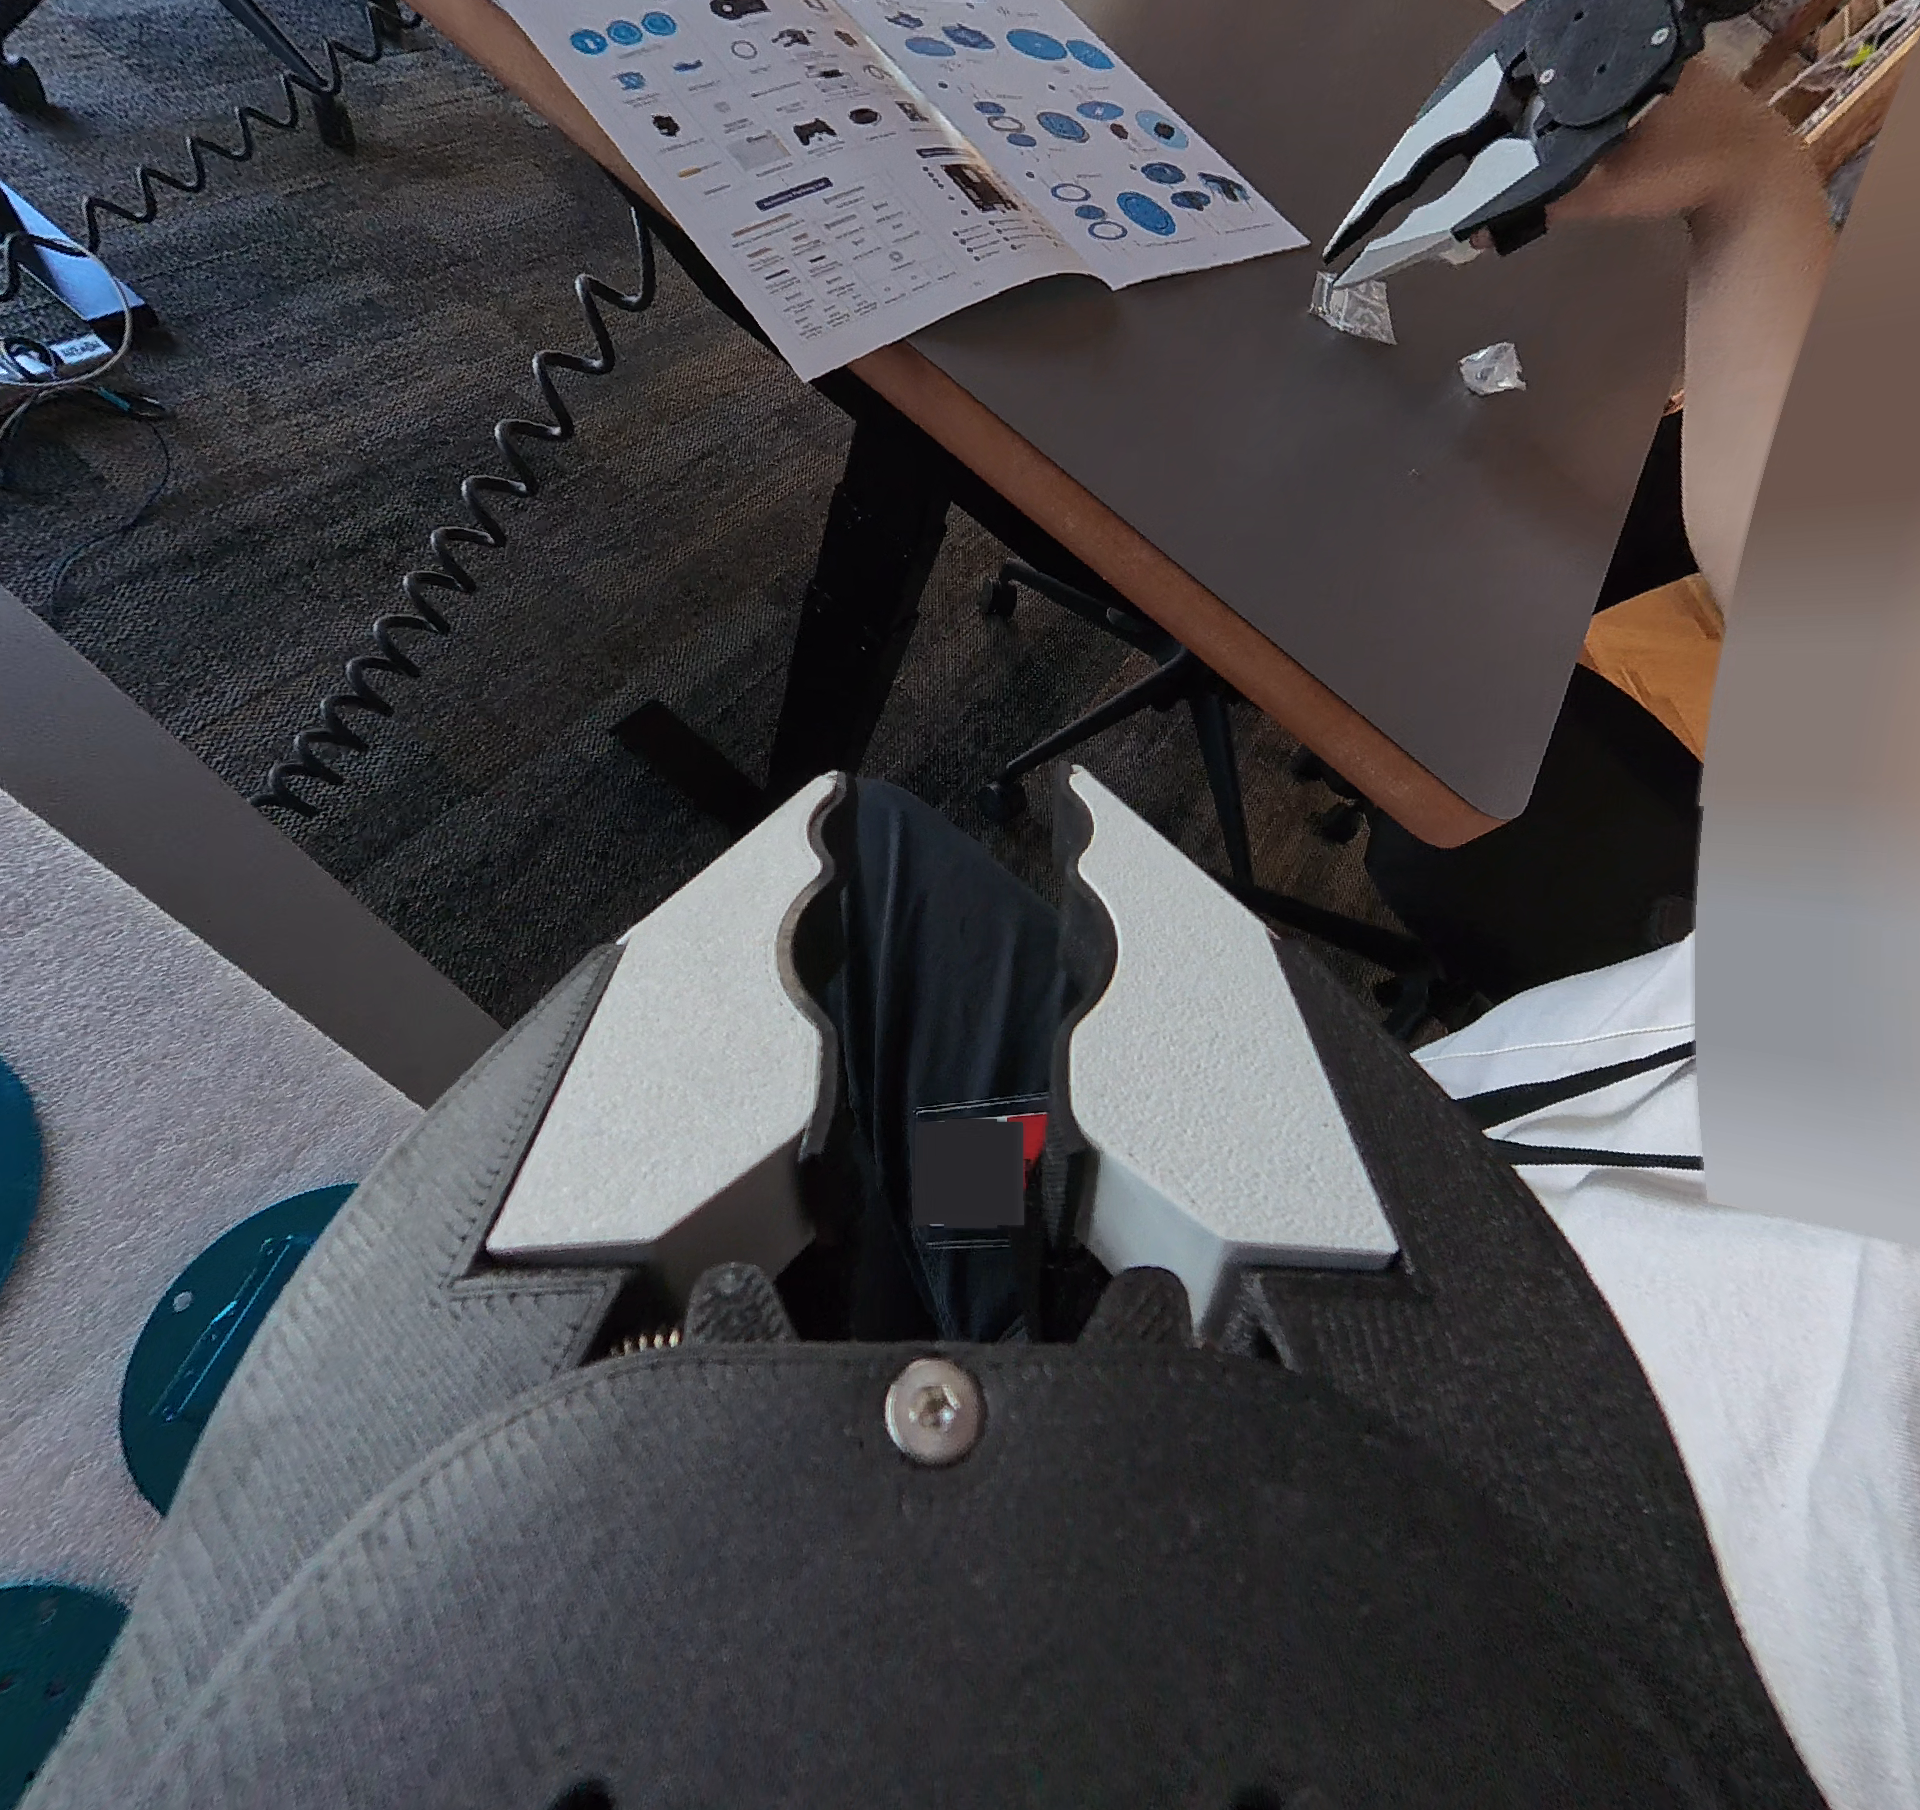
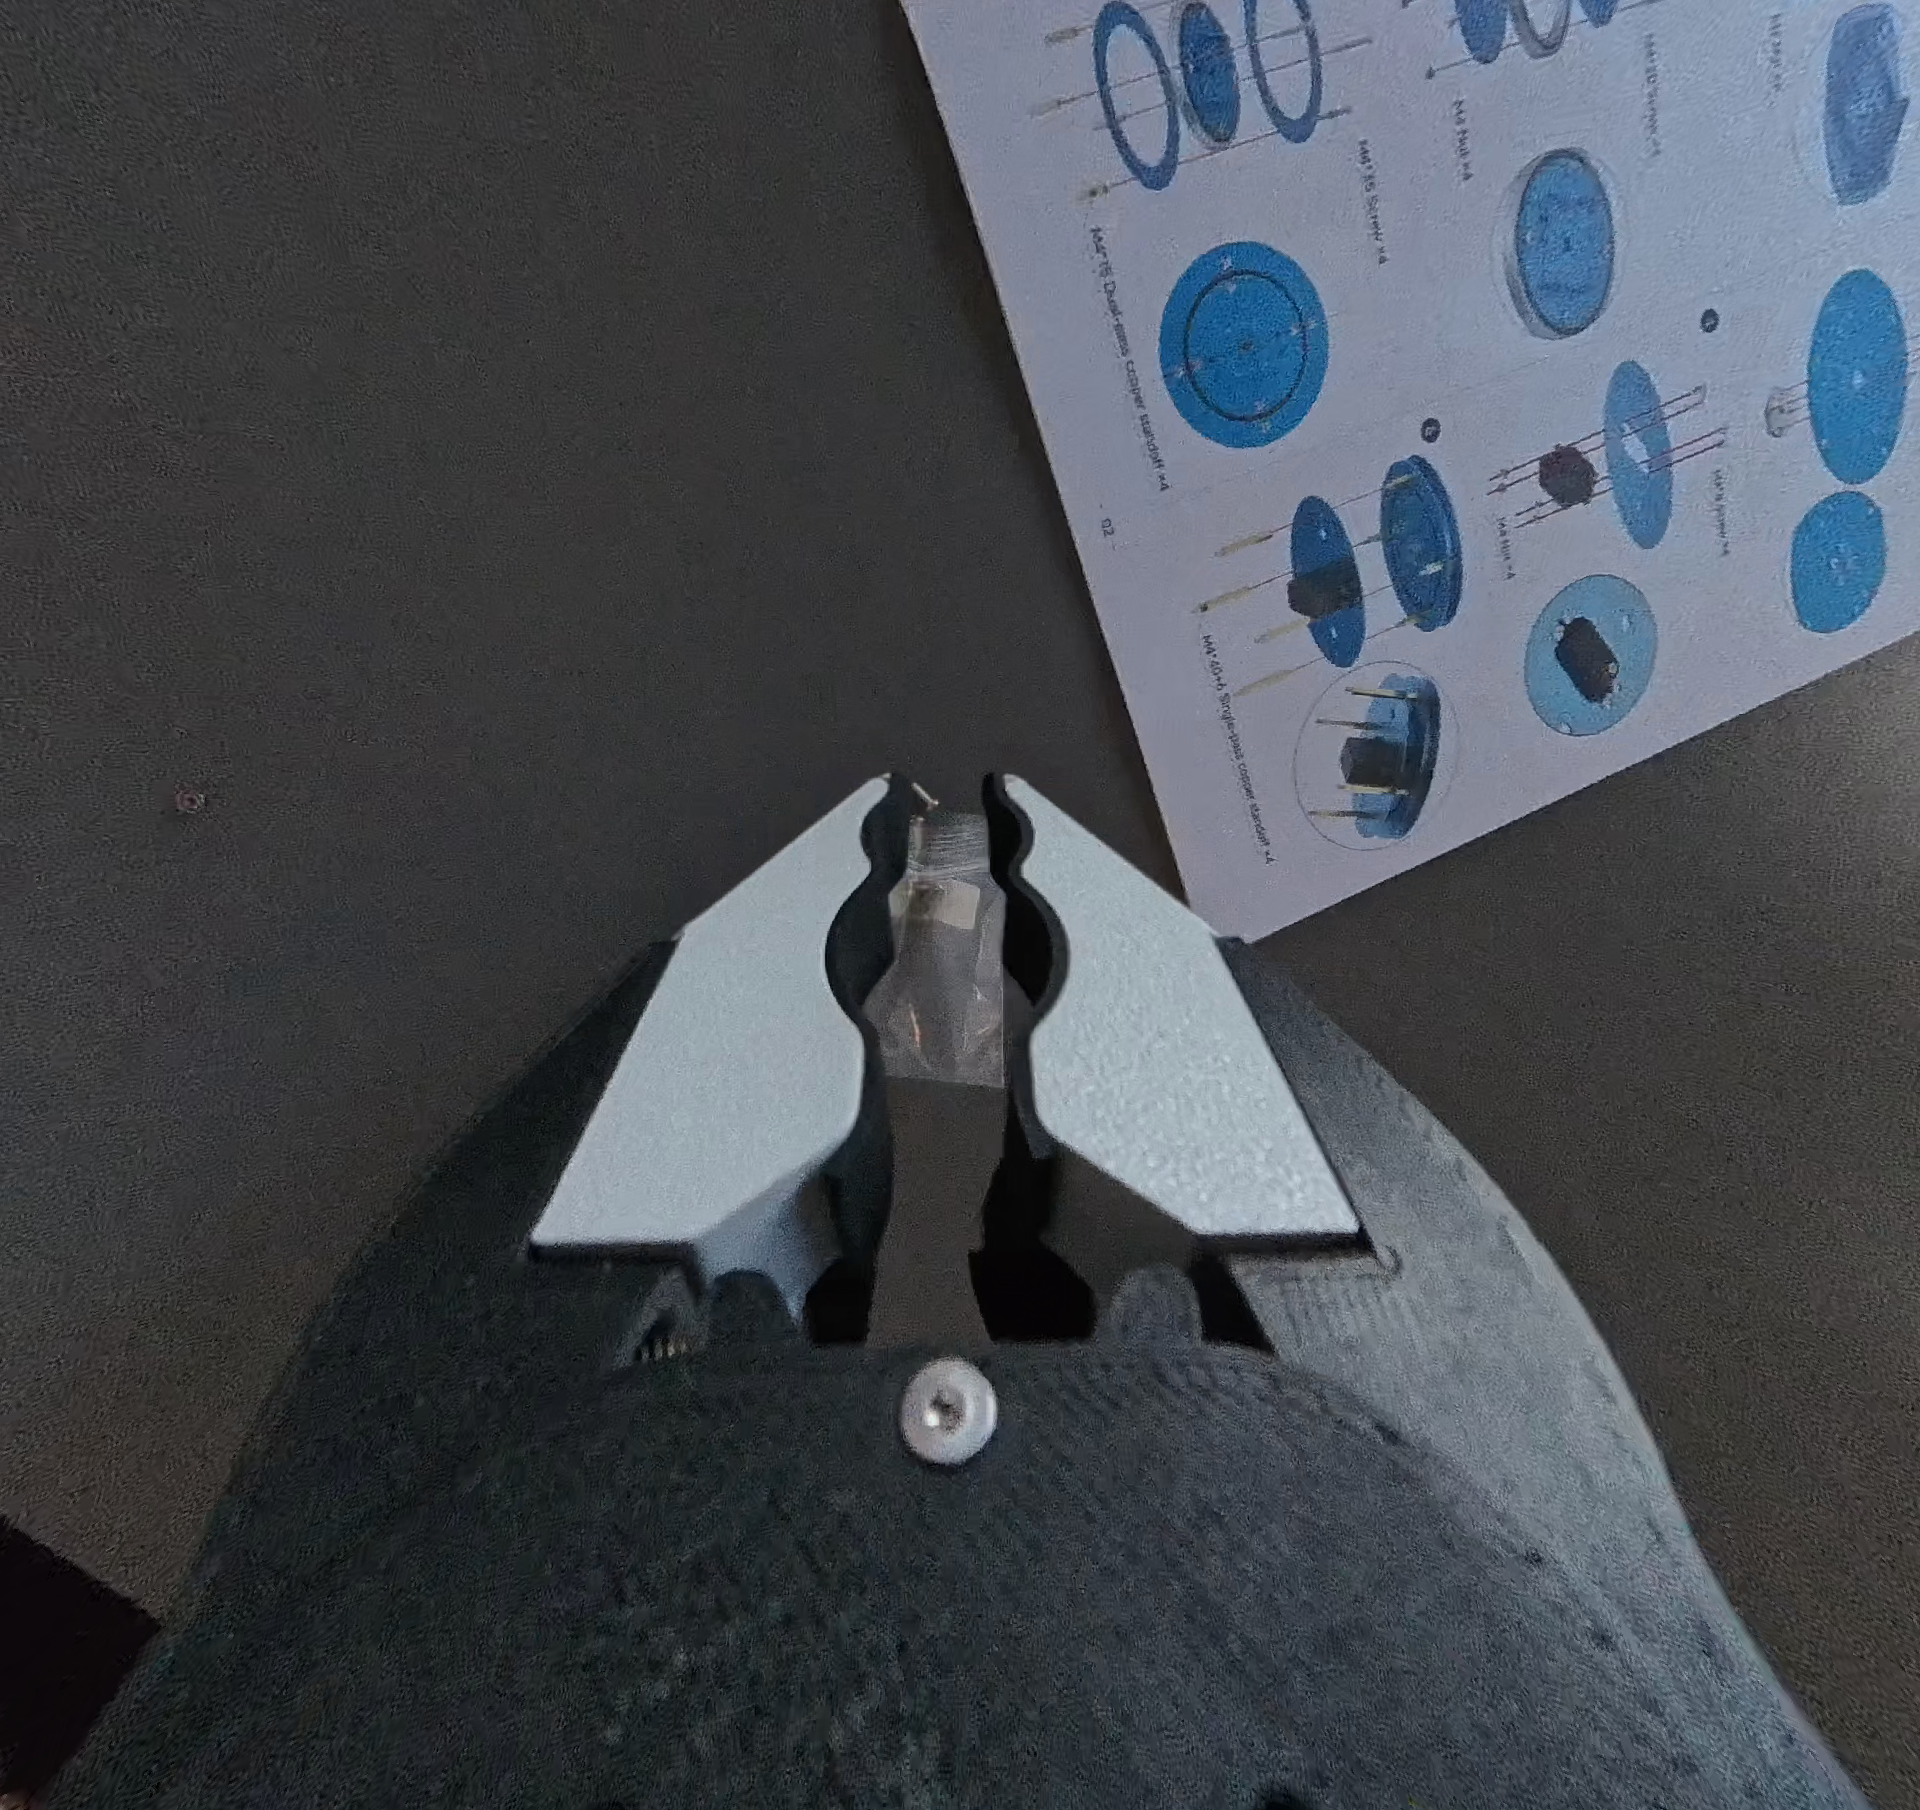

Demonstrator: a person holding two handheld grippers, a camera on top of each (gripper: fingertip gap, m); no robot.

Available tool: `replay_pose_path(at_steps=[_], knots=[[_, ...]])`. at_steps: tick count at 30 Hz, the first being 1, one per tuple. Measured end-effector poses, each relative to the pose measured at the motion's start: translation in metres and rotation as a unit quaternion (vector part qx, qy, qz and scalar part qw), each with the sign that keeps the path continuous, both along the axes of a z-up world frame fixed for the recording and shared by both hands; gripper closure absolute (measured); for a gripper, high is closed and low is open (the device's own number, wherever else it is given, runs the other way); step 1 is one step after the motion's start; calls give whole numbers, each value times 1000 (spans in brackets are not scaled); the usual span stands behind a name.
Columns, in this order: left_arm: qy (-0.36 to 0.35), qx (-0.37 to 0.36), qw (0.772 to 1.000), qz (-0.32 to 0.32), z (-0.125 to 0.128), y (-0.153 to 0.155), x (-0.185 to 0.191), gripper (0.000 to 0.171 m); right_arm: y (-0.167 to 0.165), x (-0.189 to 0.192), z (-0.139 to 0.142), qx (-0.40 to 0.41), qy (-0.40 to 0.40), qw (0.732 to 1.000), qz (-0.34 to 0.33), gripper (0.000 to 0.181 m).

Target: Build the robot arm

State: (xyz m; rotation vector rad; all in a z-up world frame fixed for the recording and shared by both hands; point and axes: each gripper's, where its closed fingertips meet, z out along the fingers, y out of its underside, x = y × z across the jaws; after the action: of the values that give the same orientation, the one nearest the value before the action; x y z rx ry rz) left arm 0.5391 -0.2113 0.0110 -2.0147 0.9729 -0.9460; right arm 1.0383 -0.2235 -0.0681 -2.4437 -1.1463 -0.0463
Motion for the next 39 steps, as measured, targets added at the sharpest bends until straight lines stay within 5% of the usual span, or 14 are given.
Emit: replay_pose_path(at_steps=[5,19,30,34,39], knots=[[-2,0,1000,2,1,2,-2,135,-1,5,-7,-35,-78,994,63,175],[0,-5,1000,1,-3,4,-1,135,-6,-1,-22,-115,-70,988,76,175],[3,-5,1000,0,-4,2,0,135,2,-5,-21,-98,-44,992,70,181],[2,-3,1000,-2,-2,0,-1,135,-4,-38,-5,-69,-9,994,86,181],[-9,-3,1000,-13,-1,-7,-2,135,-59,-125,8,-86,51,981,168,181]])
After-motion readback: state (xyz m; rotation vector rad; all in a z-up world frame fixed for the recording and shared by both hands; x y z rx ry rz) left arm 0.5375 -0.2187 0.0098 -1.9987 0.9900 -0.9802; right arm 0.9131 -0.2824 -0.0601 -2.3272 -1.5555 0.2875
